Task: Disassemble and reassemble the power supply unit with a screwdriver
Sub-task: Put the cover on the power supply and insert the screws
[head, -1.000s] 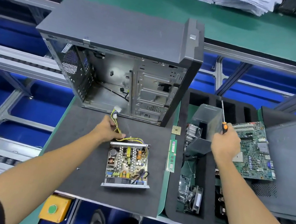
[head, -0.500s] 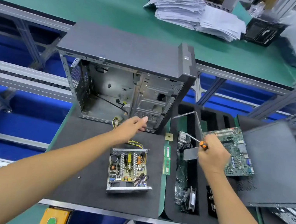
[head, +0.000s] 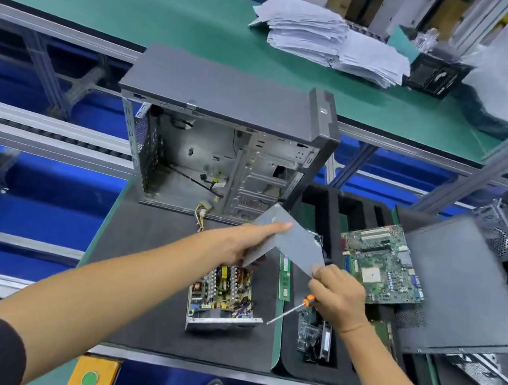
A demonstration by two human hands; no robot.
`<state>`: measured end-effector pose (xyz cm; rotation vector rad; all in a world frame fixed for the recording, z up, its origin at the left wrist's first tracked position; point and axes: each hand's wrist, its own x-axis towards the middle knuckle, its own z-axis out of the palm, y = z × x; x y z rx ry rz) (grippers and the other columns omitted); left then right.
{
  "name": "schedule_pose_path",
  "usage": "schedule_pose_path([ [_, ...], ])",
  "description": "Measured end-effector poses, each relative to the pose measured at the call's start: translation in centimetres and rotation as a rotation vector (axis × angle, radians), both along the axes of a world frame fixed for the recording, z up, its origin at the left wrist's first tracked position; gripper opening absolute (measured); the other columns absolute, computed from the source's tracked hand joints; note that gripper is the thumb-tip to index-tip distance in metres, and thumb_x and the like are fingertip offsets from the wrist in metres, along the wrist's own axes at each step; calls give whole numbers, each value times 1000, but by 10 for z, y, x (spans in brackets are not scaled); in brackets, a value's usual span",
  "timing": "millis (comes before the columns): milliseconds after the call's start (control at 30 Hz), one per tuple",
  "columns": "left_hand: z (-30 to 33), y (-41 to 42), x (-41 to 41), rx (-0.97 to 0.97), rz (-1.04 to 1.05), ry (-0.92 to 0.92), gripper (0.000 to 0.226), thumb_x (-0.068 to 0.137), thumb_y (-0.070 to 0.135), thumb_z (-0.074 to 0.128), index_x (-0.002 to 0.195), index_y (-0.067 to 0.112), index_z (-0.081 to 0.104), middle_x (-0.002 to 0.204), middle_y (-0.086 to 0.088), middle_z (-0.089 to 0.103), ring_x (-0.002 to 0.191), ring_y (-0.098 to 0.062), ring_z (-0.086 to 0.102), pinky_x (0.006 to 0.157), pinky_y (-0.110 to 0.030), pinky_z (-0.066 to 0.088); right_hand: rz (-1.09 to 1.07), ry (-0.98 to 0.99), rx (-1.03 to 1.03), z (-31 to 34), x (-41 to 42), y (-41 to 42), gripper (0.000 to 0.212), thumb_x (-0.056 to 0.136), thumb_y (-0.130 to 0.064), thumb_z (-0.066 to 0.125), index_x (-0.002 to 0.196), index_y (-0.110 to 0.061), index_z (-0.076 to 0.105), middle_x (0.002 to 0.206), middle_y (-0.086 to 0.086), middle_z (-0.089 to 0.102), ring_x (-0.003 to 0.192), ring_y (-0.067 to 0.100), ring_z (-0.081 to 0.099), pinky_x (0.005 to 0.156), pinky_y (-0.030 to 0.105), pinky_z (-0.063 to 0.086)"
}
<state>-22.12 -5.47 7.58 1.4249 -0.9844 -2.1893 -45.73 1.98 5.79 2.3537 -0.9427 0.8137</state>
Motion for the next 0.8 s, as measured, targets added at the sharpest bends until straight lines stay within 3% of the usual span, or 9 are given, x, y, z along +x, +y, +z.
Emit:
schedule_pose_path([
  [133,-13,23,29,15,124,75,40,87,38,69,115,9,64,99,-10,67,94,-24,57,87,-34,43,74,-71,148,2,13,-3,23,97,-26,50,77,-20,42,91,2,64,64,21,53,54,31,44],
  [233,-28,49,58,-57,220,105,41,96,35,61,128,10,63,119,-10,74,99,-22,68,89,-31,50,-55,-625,524,3,31,-8,17,82,-28,61,73,-15,56,103,-1,59,79,18,57,66,28,47],
  [333,-42,71,83,-8,296,173,35,100,35,53,130,18,62,120,-4,74,103,-16,73,84,-28,58,-320,-1125,1103,1,61,-18,18,88,-27,60,82,-9,58,103,-1,45,90,22,51,77,41,49],
  [400,-48,83,89,16,369,188,36,102,33,50,133,17,59,120,-1,75,99,-13,74,68,-21,58,-368,-1053,1488,-7,78,-17,35,77,-44,60,77,-10,53,97,6,46,88,23,46,76,41,42],
  [467,-51,93,90,16,431,161,39,103,32,51,136,13,55,119,-1,75,99,-13,74,69,-23,58,-355,-1012,1709,-14,92,-11,25,71,-49,63,70,-24,57,94,4,52,90,23,48,81,40,34],
  [567,-55,100,95,-25,395,135,46,101,42,54,140,17,53,126,3,72,115,-15,68,98,-35,51,-386,-1102,1757,-20,94,-7,22,65,-45,71,74,-28,60,103,5,56,99,27,52,88,43,34],
  [633,-62,104,98,-79,349,77,72,86,57,62,145,18,49,141,3,62,134,-17,54,119,-44,34,-393,-1106,1771,-21,90,-6,32,65,-45,72,84,-21,63,119,5,57,111,29,53,96,47,38],
  [733,-69,108,91,-177,307,-38,114,67,79,60,157,16,32,162,-3,36,153,-25,26,125,-52,20,-399,-1143,1733,-23,86,-2,28,65,-47,71,83,-25,68,126,4,55,115,26,51,98,46,37],
  [800,-71,111,88,-195,322,-85,117,65,80,62,157,15,32,161,-5,38,148,-27,35,123,-52,26,-385,-1149,1692,-25,85,0,21,65,-46,69,73,-27,65,116,3,52,106,22,48,91,41,32],
])
